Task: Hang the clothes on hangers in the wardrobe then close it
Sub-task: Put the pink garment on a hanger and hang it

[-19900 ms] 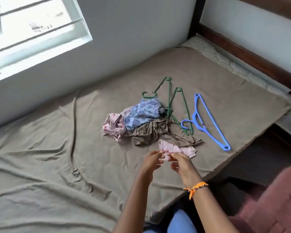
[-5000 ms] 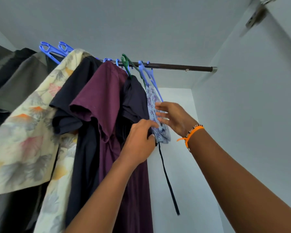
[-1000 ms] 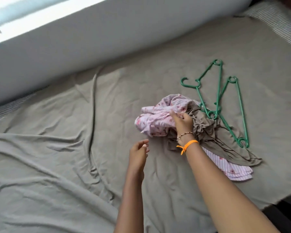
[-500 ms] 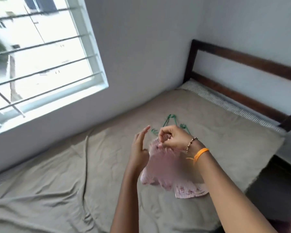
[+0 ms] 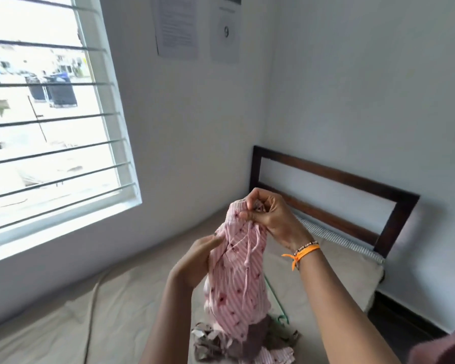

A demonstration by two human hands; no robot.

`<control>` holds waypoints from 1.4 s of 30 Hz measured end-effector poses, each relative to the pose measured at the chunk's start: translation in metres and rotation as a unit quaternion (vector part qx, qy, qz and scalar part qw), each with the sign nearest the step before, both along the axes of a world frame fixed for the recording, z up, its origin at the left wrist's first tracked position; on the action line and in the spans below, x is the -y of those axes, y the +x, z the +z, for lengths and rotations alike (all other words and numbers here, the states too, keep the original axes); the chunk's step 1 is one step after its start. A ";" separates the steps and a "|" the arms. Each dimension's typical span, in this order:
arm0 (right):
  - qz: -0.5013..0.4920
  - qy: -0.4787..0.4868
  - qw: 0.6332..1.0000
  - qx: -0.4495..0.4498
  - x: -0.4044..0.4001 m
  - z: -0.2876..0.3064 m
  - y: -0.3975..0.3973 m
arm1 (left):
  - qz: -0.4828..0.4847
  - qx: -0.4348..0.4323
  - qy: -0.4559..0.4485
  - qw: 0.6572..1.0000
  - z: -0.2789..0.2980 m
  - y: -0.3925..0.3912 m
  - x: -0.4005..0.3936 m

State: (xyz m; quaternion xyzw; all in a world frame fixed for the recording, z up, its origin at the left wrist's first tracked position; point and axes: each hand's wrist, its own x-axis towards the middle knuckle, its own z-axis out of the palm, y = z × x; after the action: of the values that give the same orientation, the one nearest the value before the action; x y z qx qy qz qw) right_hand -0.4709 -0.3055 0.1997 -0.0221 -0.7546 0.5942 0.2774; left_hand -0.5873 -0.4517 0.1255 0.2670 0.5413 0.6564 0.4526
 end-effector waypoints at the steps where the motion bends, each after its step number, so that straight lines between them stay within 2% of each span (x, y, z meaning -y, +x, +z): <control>1: -0.002 0.005 1.000 0.000 -0.004 0.003 0.002 | 0.004 -0.003 0.021 1.000 0.010 0.000 -0.006; 5: 0.005 0.003 1.000 0.017 -0.024 0.009 0.012 | 0.053 -0.023 0.046 0.997 0.049 0.005 -0.029; 8: -0.026 0.012 0.998 0.056 -0.040 0.003 0.015 | 0.087 -0.027 0.081 0.992 0.070 0.004 -0.040; 10: -0.078 0.054 0.988 0.123 -0.051 -0.009 0.011 | 0.133 -0.020 0.095 0.986 0.083 -0.001 -0.048; 13: -0.123 0.087 0.959 0.241 -0.067 -0.039 0.006 | 0.202 -0.079 0.093 0.972 0.097 -0.010 -0.057; 16: -0.133 0.095 0.934 0.317 -0.072 -0.068 0.007 | 0.211 -0.097 0.102 0.967 0.101 -0.014 -0.056; 17: -0.128 0.076 0.942 0.300 -0.068 -0.073 0.005 | 0.199 -0.101 0.099 0.970 0.102 -0.014 -0.054; 20: -0.103 -0.004 0.984 0.147 -0.050 -0.070 -0.013 | 0.156 -0.153 0.064 0.974 0.103 -0.014 -0.056; 23: -0.082 0.018 0.994 0.071 -0.033 -0.058 -0.030 | 0.156 -0.203 0.038 0.966 0.103 -0.014 -0.063; 26: -0.080 0.061 0.991 0.089 -0.037 -0.070 -0.039 | 0.171 -0.207 0.056 0.962 0.103 -0.020 -0.065; 29: -0.071 0.022 0.990 0.117 -0.046 -0.084 -0.039 | 0.179 -0.177 0.092 0.964 0.103 -0.027 -0.065; 31: -0.067 -0.006 0.995 0.077 -0.049 -0.080 -0.039 | 0.156 -0.206 0.083 0.962 0.104 -0.032 -0.065; 33: -0.051 -0.027 0.998 0.018 -0.044 -0.061 -0.043 | 0.107 -0.279 0.048 0.953 0.106 -0.030 -0.068; 36: -0.043 -0.007 0.998 -0.050 -0.043 -0.040 -0.051 | 0.066 -0.346 0.041 0.935 0.108 -0.025 -0.077; 39: -0.054 0.040 0.997 -0.028 -0.046 -0.040 -0.049 | 0.131 -0.325 0.080 0.933 0.113 -0.027 -0.084; 42: -0.070 0.018 0.997 0.042 -0.059 -0.071 -0.039 | 0.192 -0.296 0.118 0.928 0.121 -0.034 -0.086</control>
State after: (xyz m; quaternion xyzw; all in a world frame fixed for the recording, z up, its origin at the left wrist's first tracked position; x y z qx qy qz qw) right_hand -0.5103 -0.2466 0.1288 -0.0947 -0.7728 0.5582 0.2868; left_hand -0.6213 -0.3658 0.2462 0.3912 0.6105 0.6810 0.1024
